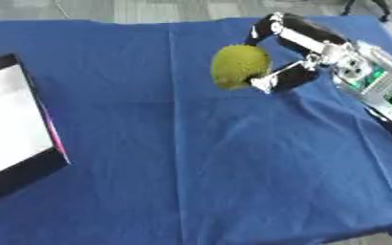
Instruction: Pick up the objects with one hand, pass them to the other hand, and then place them into the box on the other side of the table.
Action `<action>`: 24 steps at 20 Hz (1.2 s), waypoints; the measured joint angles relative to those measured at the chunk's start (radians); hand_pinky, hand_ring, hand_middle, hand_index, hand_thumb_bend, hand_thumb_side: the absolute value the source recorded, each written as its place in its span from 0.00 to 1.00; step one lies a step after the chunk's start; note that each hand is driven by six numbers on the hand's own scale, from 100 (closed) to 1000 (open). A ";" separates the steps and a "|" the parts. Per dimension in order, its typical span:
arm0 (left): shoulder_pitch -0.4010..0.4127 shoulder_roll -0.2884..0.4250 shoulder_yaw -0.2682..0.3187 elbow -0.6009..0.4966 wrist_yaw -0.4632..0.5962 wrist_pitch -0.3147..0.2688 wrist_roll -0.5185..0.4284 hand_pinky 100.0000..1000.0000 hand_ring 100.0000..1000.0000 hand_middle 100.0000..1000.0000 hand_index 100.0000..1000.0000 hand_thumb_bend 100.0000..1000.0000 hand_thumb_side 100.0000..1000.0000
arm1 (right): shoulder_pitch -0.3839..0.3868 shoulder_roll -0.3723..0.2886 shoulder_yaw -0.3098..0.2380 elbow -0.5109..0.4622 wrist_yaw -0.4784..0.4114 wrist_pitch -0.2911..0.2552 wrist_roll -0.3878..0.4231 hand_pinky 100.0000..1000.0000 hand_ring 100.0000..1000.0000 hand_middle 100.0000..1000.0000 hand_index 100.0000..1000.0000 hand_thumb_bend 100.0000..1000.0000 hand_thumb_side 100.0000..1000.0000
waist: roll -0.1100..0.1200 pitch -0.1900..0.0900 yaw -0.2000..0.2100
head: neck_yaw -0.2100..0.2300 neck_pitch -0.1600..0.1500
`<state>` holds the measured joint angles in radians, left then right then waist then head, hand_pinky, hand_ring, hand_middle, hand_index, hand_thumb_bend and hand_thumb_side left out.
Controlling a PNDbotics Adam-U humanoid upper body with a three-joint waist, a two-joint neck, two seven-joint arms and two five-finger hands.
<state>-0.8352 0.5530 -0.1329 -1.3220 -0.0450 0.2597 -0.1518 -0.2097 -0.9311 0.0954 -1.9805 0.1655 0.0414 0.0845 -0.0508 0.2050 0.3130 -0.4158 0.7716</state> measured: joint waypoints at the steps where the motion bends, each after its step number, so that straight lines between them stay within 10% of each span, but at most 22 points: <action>1: -0.003 0.000 0.000 0.000 0.000 -0.001 0.001 0.97 0.88 0.56 0.64 0.00 0.69 | -0.006 0.007 0.002 0.000 -0.015 -0.001 -0.041 0.71 0.65 0.40 0.52 0.02 0.00 | 0.000 0.000 0.000 | 0.000 0.000; 13: -0.053 -0.012 -0.010 -0.005 0.000 -0.029 0.027 0.96 0.88 0.56 0.64 0.00 0.66 | -0.089 0.105 0.086 -0.001 -0.195 0.067 -0.378 0.65 0.63 0.39 0.52 0.00 0.00 | 0.012 -0.005 -0.002 | -0.007 0.000; 24: -0.103 -0.027 -0.037 -0.005 -0.012 -0.064 0.028 0.95 0.87 0.56 0.64 0.00 0.63 | -0.141 0.143 0.157 0.012 -0.364 0.120 -0.412 0.65 0.63 0.39 0.52 0.00 0.00 | 0.013 -0.013 0.003 | -0.009 0.000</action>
<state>-0.9379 0.5255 -0.1702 -1.3268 -0.0570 0.1957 -0.1240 -0.3506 -0.7885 0.2529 -1.9688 -0.1984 0.1612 -0.3276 -0.0376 0.1917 0.3159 -0.4252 0.7718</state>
